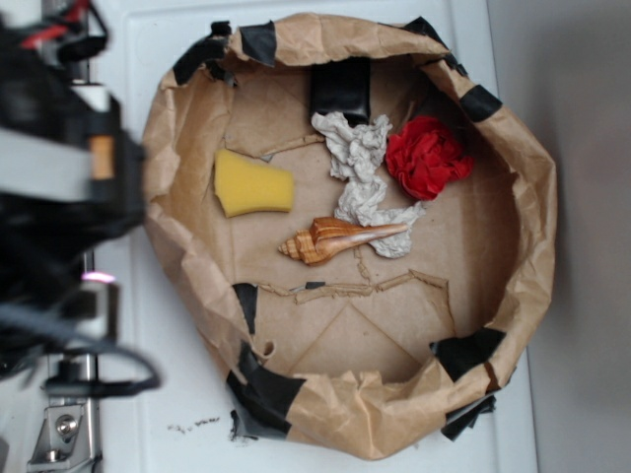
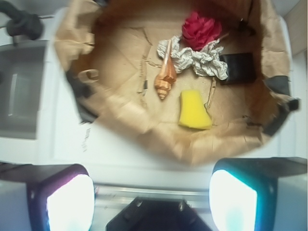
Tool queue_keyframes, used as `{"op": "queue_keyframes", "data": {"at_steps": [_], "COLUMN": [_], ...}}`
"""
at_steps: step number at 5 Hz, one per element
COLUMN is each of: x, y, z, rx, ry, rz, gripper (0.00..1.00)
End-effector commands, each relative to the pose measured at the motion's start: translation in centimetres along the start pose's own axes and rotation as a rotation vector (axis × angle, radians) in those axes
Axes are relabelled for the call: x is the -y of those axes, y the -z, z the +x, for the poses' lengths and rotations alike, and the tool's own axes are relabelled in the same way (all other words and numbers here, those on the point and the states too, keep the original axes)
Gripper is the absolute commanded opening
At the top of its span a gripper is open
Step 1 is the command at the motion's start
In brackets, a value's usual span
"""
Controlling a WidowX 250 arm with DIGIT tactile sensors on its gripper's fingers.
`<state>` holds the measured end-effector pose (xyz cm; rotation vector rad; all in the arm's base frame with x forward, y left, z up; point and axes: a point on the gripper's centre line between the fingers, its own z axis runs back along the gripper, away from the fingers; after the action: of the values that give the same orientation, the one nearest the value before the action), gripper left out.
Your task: Grab the shell.
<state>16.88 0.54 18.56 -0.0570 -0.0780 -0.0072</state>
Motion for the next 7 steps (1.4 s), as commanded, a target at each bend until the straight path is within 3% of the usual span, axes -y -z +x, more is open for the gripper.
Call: {"op": "queue_keyframes", "data": {"at_steps": [1,2,3,4,5,6,7], "x": [-2.8,-2.2,0.0,1.4,2.5,2.6,1.8], "y": [5.7,8.8,13.8,16.4,18.8,19.8,16.3], "z": [4.8,5.7,5.9,7.8,9.6,9.6,9.6], "rx": [-0.064,-0.1,-0.098,-0.114,-0.111,-0.139,-0.128], "ry": [-0.038,-0.027,-0.025,0.005,0.029,0.061,0.152], "rz": [0.014,0.007,-0.015,-0.001,-0.003,0.054,0.028], "gripper": [1.0,1.0,1.0,1.0,0.58,0.0,0.0]}}
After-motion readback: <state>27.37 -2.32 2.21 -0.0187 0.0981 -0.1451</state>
